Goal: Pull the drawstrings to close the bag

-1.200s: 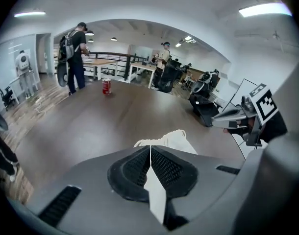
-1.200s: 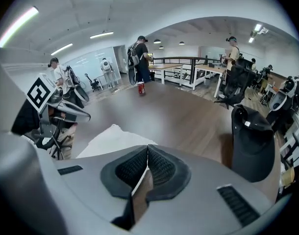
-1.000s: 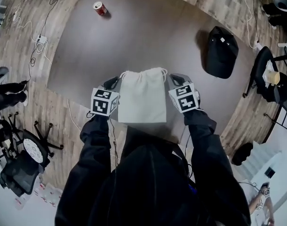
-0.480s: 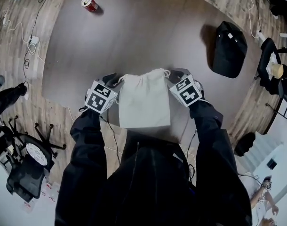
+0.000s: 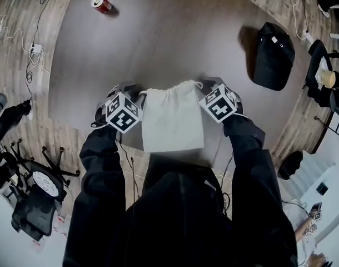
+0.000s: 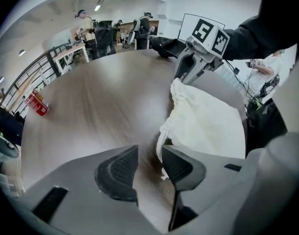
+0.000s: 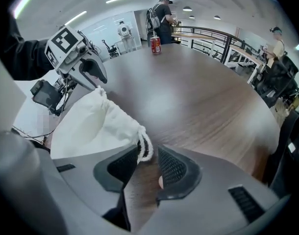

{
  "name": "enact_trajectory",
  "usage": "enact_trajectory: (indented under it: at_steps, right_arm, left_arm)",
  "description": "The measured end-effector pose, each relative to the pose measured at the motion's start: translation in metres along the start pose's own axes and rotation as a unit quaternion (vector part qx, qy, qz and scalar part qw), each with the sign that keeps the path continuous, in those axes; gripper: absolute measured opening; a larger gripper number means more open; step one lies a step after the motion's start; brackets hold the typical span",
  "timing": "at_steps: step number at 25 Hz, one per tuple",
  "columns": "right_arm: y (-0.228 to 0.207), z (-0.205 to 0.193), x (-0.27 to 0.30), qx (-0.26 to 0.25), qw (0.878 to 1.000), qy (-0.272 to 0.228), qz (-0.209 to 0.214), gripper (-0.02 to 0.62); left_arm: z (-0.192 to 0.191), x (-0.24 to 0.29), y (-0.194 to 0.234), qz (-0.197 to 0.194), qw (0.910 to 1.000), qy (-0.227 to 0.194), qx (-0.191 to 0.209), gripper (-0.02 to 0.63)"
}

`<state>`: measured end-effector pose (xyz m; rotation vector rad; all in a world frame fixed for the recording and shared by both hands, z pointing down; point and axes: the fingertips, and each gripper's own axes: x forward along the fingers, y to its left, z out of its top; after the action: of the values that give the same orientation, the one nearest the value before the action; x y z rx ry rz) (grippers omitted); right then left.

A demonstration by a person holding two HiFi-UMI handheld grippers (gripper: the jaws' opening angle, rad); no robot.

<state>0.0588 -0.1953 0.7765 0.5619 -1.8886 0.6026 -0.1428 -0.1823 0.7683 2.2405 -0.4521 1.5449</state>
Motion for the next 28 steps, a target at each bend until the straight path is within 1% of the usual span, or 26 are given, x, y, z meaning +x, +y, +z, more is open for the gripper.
enact_trajectory:
  at_steps: [3, 5, 7, 10, 11, 14, 18, 21, 24, 28]
  right_arm:
    - [0.002, 0.000, 0.002, -0.024, 1.000, 0.009, -0.008, 0.143]
    - [0.002, 0.002, 0.005, -0.034, 0.999, 0.010, -0.014, 0.150]
    - [0.002, 0.004, 0.007, -0.033, 0.999, 0.008, -0.014, 0.153]
    - [0.000, 0.006, 0.009, -0.033, 0.999, 0.000, -0.016, 0.158]
    - [-0.001, 0.007, 0.009, -0.037, 0.999, -0.002, -0.018, 0.158]
    - [-0.002, 0.009, 0.010, -0.052, 0.998, 0.001, -0.022, 0.152]
    - [0.000, 0.009, 0.011, -0.064, 0.998, 0.003, -0.010, 0.144]
    - [0.000, 0.009, 0.012, -0.075, 0.997, 0.016, -0.001, 0.131]
    - [0.005, 0.011, 0.012, -0.084, 0.996, 0.016, -0.005, 0.088]
    - [0.011, 0.010, 0.014, -0.079, 0.997, 0.008, -0.016, 0.045]
  left_arm:
    - [0.008, 0.000, -0.010, -0.021, 0.9995, -0.021, 0.009, 0.172]
    - [0.009, 0.003, -0.010, -0.018, 0.9994, -0.025, 0.014, 0.172]
    - [0.005, 0.010, -0.006, -0.010, 0.9996, -0.010, 0.026, 0.167]
    - [-0.004, 0.018, -0.004, 0.000, 0.9982, 0.022, 0.057, 0.147]
    - [-0.005, 0.019, -0.004, 0.001, 0.9977, 0.026, 0.062, 0.145]
    - [-0.004, 0.020, -0.006, -0.002, 0.9974, 0.024, 0.068, 0.137]
    - [-0.004, 0.021, -0.009, -0.005, 0.9956, 0.028, 0.089, 0.126]
    - [-0.003, 0.023, -0.011, 0.001, 0.9928, 0.036, 0.114, 0.113]
    - [-0.004, 0.022, -0.017, 0.014, 0.9898, 0.037, 0.137, 0.061]
    - [-0.005, 0.023, -0.019, 0.033, 0.9916, 0.024, 0.123, 0.043]
